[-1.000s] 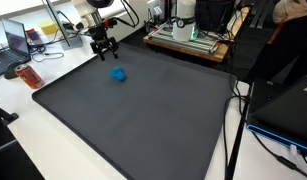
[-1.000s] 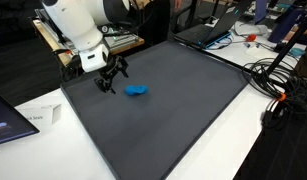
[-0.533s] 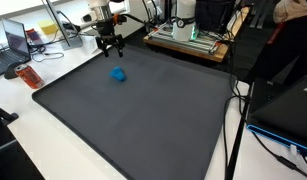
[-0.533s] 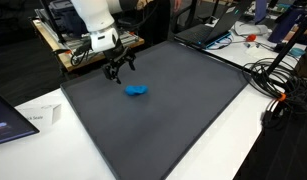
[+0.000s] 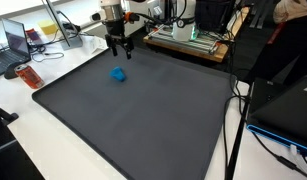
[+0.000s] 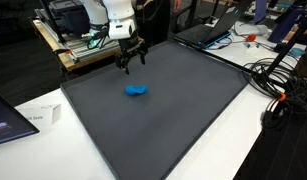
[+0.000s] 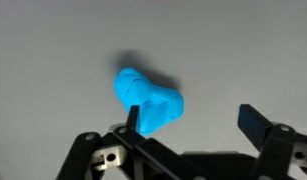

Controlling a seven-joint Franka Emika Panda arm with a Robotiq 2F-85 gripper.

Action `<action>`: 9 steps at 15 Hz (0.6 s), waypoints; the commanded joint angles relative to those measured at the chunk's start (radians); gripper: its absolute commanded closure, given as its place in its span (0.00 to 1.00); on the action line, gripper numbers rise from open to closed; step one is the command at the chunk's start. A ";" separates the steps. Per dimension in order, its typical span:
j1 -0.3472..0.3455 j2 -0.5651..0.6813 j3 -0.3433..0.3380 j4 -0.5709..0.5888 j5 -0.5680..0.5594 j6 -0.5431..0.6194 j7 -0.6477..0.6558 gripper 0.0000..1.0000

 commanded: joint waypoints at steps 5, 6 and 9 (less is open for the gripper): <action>0.093 -0.044 -0.033 0.010 -0.211 -0.073 0.428 0.00; 0.109 -0.044 -0.040 0.015 -0.259 -0.080 0.500 0.00; 0.153 -0.043 -0.061 0.036 -0.407 -0.120 0.718 0.00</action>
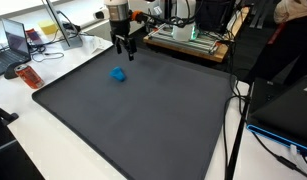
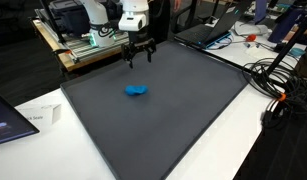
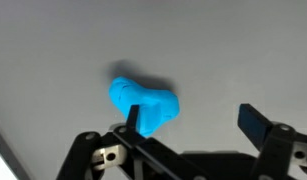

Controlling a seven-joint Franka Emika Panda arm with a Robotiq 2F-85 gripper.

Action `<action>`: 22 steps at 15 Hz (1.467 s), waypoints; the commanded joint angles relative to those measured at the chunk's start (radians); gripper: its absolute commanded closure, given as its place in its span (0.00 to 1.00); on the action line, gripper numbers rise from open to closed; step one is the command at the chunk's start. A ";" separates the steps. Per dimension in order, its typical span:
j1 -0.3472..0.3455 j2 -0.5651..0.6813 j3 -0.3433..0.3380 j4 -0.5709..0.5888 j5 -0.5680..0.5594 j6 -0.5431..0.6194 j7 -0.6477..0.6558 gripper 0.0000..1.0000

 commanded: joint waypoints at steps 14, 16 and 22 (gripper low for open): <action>0.156 0.113 0.000 0.343 -0.206 -0.514 0.627 0.00; 0.177 0.156 -0.006 0.401 -0.232 -0.564 0.731 0.00; 0.230 0.299 -0.011 0.585 -0.262 -0.742 0.955 0.00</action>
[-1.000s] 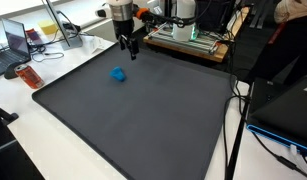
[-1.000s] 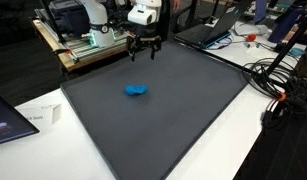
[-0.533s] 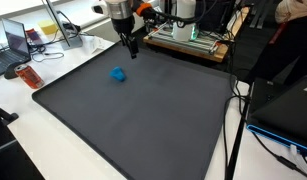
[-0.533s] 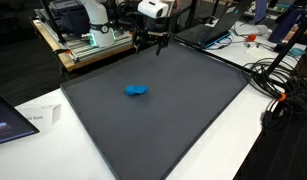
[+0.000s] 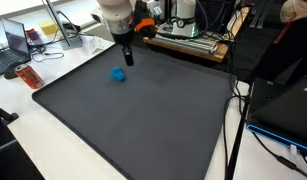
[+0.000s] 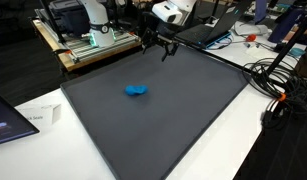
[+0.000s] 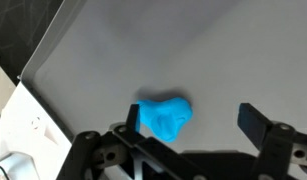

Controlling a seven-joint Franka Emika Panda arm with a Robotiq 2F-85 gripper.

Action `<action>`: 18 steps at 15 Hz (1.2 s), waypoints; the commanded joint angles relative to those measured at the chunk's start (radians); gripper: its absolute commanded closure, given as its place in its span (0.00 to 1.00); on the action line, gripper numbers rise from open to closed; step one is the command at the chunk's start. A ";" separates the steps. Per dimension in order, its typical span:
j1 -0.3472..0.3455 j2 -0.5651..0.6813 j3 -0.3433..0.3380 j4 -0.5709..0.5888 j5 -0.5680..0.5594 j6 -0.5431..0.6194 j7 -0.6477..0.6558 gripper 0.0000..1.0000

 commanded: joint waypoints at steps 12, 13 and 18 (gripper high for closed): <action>0.029 0.160 -0.005 0.202 0.014 -0.139 0.106 0.00; 0.031 0.172 -0.009 0.214 0.015 -0.130 0.145 0.00; 0.032 0.237 -0.034 0.272 0.014 -0.122 0.340 0.00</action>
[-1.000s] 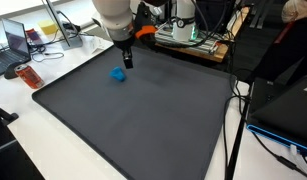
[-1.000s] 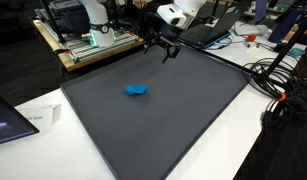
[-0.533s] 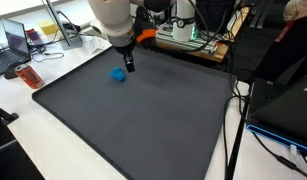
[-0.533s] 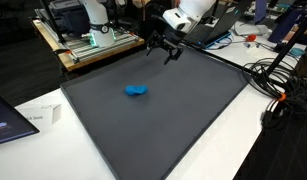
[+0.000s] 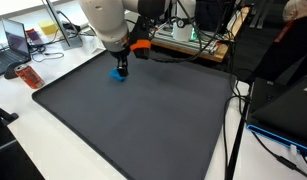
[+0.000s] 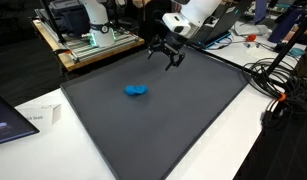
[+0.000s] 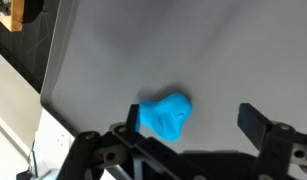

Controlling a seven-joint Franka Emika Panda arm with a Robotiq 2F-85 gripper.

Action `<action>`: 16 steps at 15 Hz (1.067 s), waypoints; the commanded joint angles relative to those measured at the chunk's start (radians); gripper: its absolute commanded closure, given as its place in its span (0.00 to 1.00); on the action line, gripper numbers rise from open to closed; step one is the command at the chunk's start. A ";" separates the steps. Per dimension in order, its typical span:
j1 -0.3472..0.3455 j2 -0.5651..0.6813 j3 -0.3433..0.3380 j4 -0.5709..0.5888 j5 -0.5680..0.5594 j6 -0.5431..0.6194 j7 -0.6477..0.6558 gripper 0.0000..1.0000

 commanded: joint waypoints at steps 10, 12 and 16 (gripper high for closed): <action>0.001 0.156 -0.064 0.093 0.025 0.088 0.412 0.00; 0.002 0.173 -0.071 0.098 0.024 0.098 0.468 0.00; 0.004 0.211 -0.081 0.126 0.020 0.070 0.555 0.00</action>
